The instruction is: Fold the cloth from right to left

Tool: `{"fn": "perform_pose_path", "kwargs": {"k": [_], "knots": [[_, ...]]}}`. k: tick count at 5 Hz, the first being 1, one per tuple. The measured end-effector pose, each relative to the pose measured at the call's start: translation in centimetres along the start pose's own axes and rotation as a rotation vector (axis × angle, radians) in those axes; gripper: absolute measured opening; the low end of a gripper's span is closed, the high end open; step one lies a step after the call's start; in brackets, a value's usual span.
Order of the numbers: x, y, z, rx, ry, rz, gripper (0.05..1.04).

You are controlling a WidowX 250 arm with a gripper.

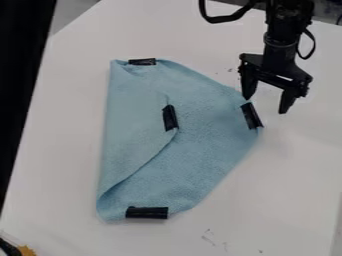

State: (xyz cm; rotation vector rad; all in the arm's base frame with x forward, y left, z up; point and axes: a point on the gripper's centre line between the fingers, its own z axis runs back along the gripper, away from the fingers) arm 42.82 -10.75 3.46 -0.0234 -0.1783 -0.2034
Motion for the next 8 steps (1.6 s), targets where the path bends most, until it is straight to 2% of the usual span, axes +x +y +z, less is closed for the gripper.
{"fn": "perform_pose_path", "kwargs": {"k": [1,2,3,4,6,7,8], "knots": [[0.0,-0.1,-1.4,-0.012,0.007,-0.004,0.999],[-0.1,0.6,-1.5,0.009,0.009,-0.008,0.999],[-0.6,1.2,-2.1,0.005,0.014,0.007,0.999],[-0.7,1.2,-2.5,-0.019,-0.001,0.018,0.963],[-1.1,2.0,-2.6,-0.039,-0.018,0.047,0.394],[-1.1,2.3,-2.5,-0.037,-0.027,0.041,0.183],[-1.2,2.5,-1.9,-0.016,-0.057,0.042,0.074]]}}
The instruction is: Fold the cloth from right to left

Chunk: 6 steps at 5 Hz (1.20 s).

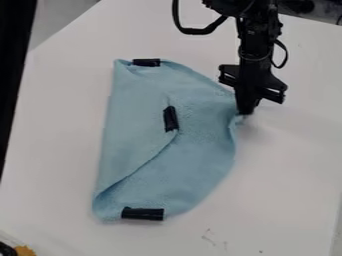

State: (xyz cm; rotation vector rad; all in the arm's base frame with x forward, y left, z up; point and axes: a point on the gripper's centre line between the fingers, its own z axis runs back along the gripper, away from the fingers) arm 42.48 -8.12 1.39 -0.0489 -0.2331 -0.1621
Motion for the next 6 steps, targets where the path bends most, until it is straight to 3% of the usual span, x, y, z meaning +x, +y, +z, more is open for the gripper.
{"fn": "perform_pose_path", "kwargs": {"k": [1,2,3,4,6], "knots": [[0.9,1.0,2.8,0.038,-0.066,0.002,0.058],[0.0,5.0,5.8,0.065,-0.169,0.101,0.058],[-2.2,9.0,6.5,0.06,-0.22,0.214,0.058],[-5.5,12.0,5.1,0.04,-0.215,0.321,0.058],[-10.0,15.0,3.5,0.008,-0.203,0.442,0.075]]}}
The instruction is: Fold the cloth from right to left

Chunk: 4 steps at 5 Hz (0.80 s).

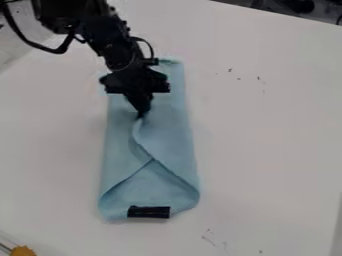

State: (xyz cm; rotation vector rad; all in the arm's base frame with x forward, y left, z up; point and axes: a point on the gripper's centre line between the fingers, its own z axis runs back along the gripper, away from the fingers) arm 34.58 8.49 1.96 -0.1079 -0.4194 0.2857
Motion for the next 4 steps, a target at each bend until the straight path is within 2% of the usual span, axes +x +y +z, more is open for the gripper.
{"fn": "perform_pose_path", "kwargs": {"k": [1,2,3,4], "knots": [[-0.8,1.6,0.3,0.024,0.057,-0.046,0.229],[-0.5,2.6,1.4,0.077,0.064,-0.13,0.481],[0.7,3.6,3.4,0.164,0.087,-0.211,0.76],[1.2,2.9,4.2,0.192,0.13,-0.262,0.996]]}}
